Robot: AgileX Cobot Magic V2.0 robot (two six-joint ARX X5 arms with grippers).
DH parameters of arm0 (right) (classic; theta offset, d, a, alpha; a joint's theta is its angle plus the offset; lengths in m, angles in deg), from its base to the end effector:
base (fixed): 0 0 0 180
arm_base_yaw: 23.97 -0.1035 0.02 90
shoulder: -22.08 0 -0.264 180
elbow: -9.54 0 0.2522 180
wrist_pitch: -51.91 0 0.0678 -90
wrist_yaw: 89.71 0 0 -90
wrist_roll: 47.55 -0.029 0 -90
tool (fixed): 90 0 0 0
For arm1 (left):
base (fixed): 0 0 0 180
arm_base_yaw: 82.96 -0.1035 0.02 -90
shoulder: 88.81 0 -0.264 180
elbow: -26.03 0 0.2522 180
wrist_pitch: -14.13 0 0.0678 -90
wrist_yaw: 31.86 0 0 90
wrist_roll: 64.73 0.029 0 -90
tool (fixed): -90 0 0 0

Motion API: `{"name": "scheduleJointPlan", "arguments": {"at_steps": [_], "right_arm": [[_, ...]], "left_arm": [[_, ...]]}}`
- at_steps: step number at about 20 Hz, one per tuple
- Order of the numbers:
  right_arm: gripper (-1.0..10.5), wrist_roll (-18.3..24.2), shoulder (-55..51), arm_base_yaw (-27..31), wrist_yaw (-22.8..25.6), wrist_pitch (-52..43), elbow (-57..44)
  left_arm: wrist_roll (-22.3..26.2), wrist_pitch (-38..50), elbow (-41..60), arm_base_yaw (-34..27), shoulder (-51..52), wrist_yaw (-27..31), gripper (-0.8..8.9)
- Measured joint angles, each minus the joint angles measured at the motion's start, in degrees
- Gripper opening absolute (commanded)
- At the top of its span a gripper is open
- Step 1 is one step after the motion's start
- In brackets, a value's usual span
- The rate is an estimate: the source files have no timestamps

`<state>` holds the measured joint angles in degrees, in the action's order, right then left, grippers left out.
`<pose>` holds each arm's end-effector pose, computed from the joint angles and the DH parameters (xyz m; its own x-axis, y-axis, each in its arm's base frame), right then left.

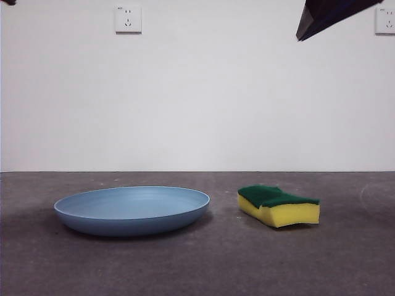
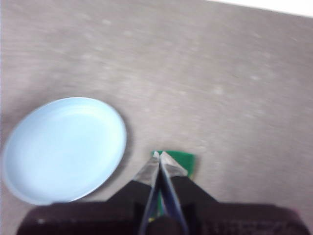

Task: Pick up the plate,pick up the cloth,clean the plate with the cloth

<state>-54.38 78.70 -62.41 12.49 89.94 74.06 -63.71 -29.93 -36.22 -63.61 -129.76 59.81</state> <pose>0.1665 0.1243 0.3104 0.7935 0.3600 -0.4906 -0.4144 0.9101 -0.0025 0.1369 -0.0472 0.3307 0.8793 -0.2779 -0.3867 0.3123 0.9496 0.0277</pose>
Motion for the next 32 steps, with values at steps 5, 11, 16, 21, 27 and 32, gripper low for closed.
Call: {"name": "scheduleJointPlan", "arguments": {"at_steps": [5, 11, 16, 21, 27, 32], "right_arm": [[0.0, -0.02, -6.36, -2.97, -0.09, -6.21, -10.75], [0.0, -0.02, -6.40, -2.80, -0.02, -6.88, -10.73], [0.0, -0.02, -6.40, -2.80, -0.02, -6.91, -10.73], [0.0, -0.02, -6.40, -2.80, -0.02, -6.88, -10.73], [0.0, -0.02, -6.40, -2.80, -0.02, -6.88, -10.73], [0.0, -0.02, -6.40, -2.80, -0.02, -6.88, -10.73]], "left_arm": [[-0.15, 9.55, 14.64, 0.00, 12.98, -0.24, -0.08], [-1.97, 1.62, 15.45, 0.00, 14.95, -0.17, -0.03], [-2.12, -0.13, 15.45, 0.00, 14.53, -0.26, -0.03], [-1.95, -0.17, 15.45, 0.00, 14.45, -0.17, -0.03], [2.47, 9.75, 18.84, -4.72, 19.78, -1.92, -0.03], [2.40, 21.07, 34.16, -13.16, 28.52, -8.50, -0.03]]}}
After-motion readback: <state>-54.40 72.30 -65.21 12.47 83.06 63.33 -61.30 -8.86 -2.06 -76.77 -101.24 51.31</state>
